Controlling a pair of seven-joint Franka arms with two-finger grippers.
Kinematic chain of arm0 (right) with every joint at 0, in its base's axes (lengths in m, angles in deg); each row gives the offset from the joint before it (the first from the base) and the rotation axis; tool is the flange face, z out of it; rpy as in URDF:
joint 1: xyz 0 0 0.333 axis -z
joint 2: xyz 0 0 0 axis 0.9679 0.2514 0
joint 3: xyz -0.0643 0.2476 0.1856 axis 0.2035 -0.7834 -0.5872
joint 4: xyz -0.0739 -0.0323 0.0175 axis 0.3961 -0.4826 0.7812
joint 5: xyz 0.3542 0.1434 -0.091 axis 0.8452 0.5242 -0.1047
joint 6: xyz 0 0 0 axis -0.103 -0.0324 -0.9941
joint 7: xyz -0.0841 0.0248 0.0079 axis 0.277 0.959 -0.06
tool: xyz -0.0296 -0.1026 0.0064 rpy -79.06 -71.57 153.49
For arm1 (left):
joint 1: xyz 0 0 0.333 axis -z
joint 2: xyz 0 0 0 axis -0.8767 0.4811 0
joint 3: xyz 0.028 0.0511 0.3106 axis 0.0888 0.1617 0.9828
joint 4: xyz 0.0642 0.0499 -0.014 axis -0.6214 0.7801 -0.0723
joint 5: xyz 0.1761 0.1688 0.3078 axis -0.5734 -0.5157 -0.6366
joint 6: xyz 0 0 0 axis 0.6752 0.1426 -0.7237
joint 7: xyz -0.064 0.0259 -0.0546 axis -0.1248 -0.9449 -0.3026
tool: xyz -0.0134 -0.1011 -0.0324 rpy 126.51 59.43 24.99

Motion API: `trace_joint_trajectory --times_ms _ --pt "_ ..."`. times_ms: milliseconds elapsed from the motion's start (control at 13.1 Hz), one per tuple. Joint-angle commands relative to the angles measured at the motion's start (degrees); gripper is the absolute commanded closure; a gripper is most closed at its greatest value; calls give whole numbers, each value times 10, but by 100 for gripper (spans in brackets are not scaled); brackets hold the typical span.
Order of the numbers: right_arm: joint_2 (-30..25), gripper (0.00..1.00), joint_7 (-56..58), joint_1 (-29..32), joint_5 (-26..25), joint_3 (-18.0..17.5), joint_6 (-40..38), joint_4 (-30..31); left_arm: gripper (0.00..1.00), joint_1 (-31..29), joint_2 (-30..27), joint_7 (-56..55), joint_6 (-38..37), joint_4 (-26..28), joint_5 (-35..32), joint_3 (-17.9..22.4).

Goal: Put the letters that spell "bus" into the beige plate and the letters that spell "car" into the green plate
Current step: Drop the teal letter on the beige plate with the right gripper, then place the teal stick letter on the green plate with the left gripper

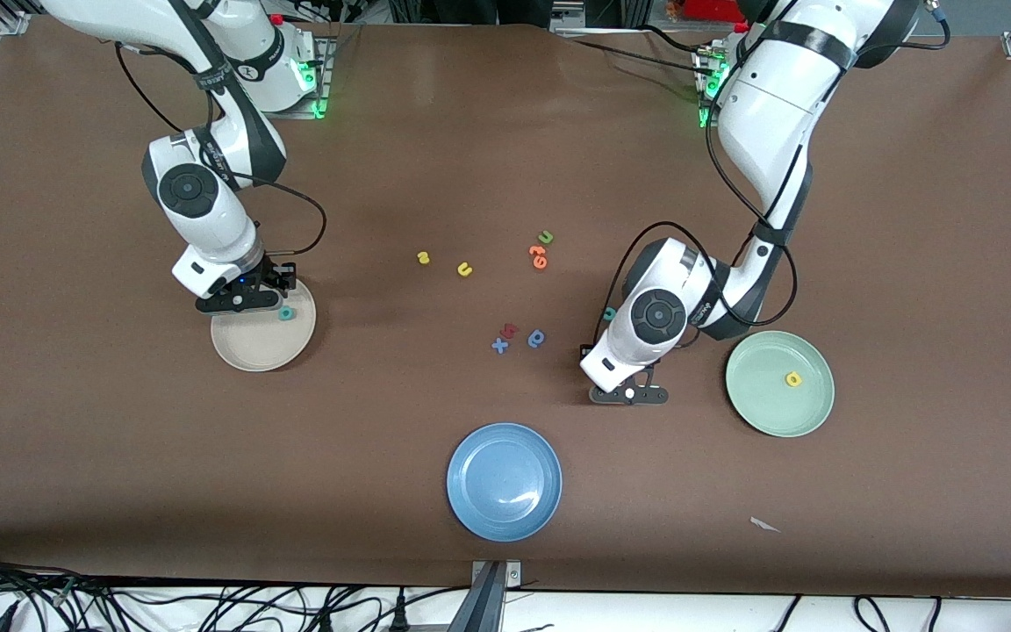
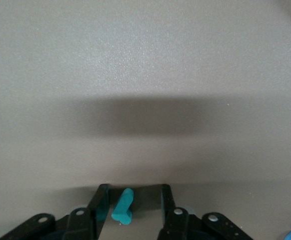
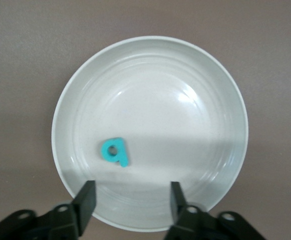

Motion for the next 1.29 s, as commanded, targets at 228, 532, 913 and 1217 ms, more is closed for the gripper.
trace_joint_trajectory --times_ms 228,532,913,1217 --pt "-23 0 -39 6 76 -90 3 15 68 6 1 -4 -5 2 1 9" --pt "-20 0 -134 -19 79 -130 7 14 76 5 -1 -2 -8 5 -4 9" --pt "12 0 -237 -97 74 -130 50 12 88 4 -1 -2 -9 10 -12 9" --pt "47 0 -258 -132 59 -129 80 2 99 3 -1 -2 -9 9 -12 11"
